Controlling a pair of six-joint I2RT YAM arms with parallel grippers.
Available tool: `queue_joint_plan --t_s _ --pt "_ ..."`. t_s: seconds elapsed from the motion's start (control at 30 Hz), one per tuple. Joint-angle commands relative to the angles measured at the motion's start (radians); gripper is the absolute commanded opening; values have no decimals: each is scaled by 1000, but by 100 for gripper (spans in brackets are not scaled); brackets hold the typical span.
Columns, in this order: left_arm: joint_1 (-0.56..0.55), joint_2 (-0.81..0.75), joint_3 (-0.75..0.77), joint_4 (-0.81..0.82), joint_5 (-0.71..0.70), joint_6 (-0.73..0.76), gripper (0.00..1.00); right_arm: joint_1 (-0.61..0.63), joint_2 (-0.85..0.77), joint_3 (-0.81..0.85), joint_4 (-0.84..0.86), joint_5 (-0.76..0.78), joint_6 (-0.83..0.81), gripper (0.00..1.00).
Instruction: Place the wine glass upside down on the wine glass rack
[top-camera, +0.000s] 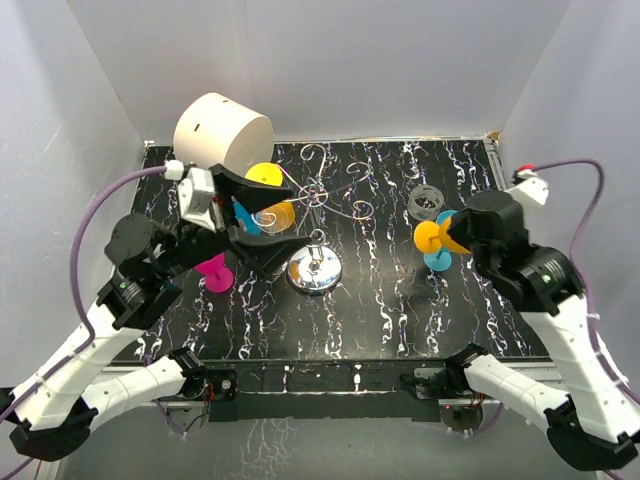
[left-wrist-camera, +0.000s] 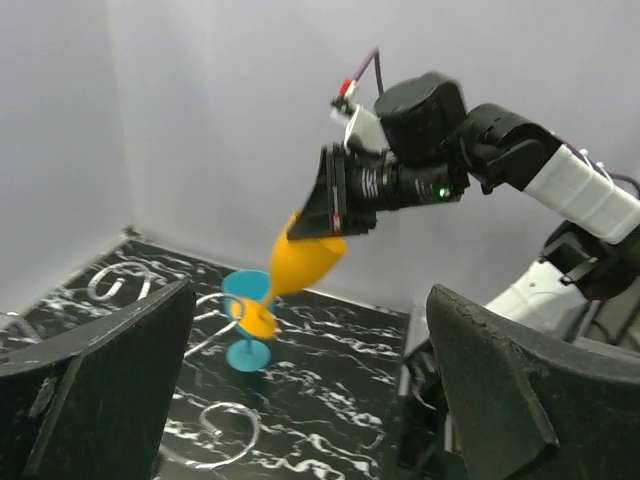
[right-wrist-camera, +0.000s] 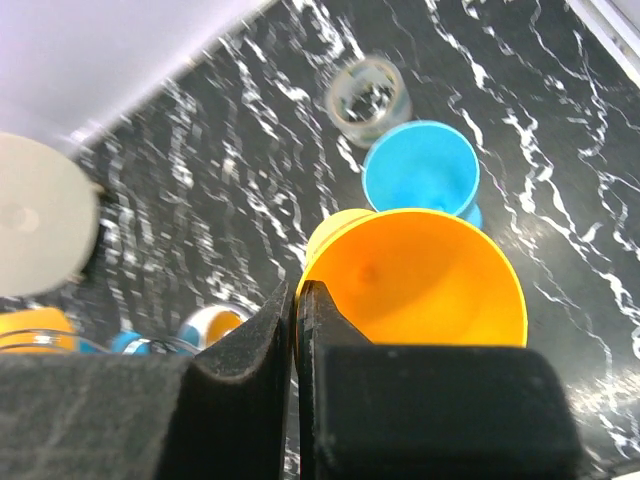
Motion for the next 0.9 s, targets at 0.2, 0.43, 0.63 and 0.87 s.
queue_joint_plan --t_s 0.2,0.43,0.63,0.87 --pt "-2 95 20 250 77 -292 95 -3 -203 58 342 98 31 0" --pt "-2 213 22 377 -58 -521 94 -2 -300 -26 576 67 25 0" --pt "-3 338 111 396 -121 -664 91 -2 -329 -52 711 -10 3 0" --pt "-50 418 89 480 -323 -826 80 -3 -354 -113 859 -101 28 0"
